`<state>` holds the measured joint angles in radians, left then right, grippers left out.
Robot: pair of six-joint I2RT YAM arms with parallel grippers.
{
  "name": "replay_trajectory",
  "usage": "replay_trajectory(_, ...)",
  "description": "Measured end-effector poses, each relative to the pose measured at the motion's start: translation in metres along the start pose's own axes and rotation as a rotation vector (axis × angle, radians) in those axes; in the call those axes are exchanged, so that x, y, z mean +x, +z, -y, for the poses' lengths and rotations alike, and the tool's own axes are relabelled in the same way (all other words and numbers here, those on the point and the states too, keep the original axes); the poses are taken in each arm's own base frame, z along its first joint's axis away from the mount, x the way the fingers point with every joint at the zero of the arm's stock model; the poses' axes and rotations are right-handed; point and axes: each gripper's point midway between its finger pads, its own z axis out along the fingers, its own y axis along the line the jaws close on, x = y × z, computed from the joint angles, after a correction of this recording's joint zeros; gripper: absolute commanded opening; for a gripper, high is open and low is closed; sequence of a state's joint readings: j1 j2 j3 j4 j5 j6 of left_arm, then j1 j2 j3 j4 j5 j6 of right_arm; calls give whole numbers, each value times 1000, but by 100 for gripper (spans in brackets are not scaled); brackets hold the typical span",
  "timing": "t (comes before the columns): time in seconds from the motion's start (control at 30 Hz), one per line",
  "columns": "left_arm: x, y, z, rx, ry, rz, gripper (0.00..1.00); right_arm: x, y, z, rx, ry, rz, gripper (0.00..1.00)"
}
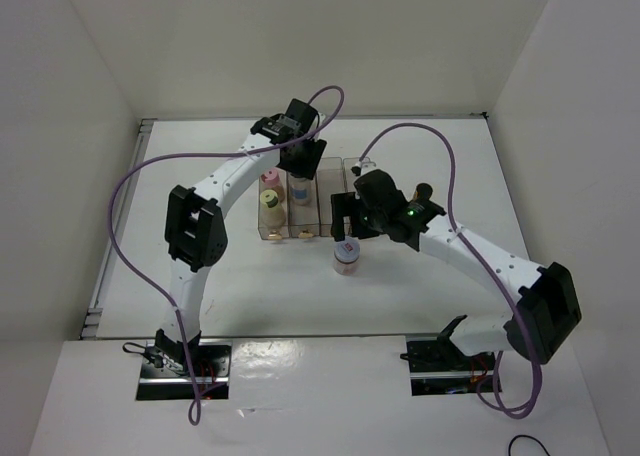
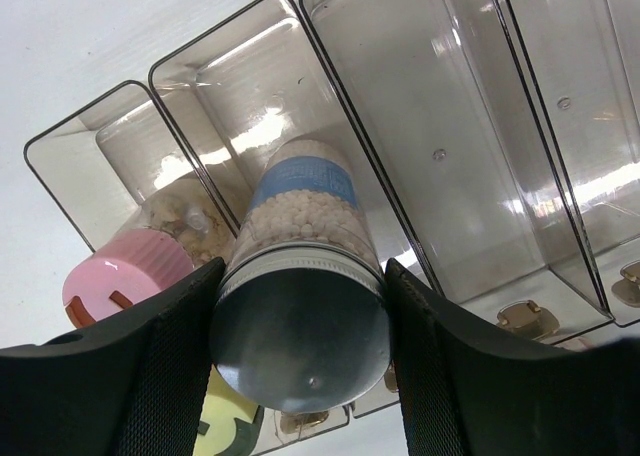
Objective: Organize the condiment bottles
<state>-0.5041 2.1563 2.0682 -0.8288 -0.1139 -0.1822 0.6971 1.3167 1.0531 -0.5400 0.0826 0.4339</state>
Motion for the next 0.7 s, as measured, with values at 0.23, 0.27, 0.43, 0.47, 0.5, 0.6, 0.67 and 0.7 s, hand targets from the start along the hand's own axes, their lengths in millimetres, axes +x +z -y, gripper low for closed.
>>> replay_trajectory(0.23, -1, 0, 0, 6, 4, 3, 89, 12, 13, 2, 34, -12, -42, 99)
replay_trajectory(0.27, -1, 0, 0, 6, 2, 5, 96, 12, 14, 2, 35, -13, -44, 99)
replay_trajectory(0.43, -2, -1, 1, 13, 1, 6, 99, 15, 16, 3, 49, -17, -50, 99)
replay_trajectory(0.47, -2, -2, 1, 14, 0, 8, 99, 16, 17, 4, 52, -17, -54, 99)
replay_trajectory(0.5, -3, -5, 1, 15, 0, 11, 99, 17, 18, 4, 54, -16, -59, 99)
replay_trajectory(0.6, -11, -20, 1, 17, -2, 32, 99, 21, 21, 3, 58, -18, -71, 99)
replay_trajectory(0.67, -23, -36, 1, 21, -8, 72, 99, 26, 22, 4, 62, -22, -82, 99)
replay_trajectory(0.7, -29, -44, 1, 23, -11, 94, 99, 30, 24, 5, 66, -23, -92, 99)
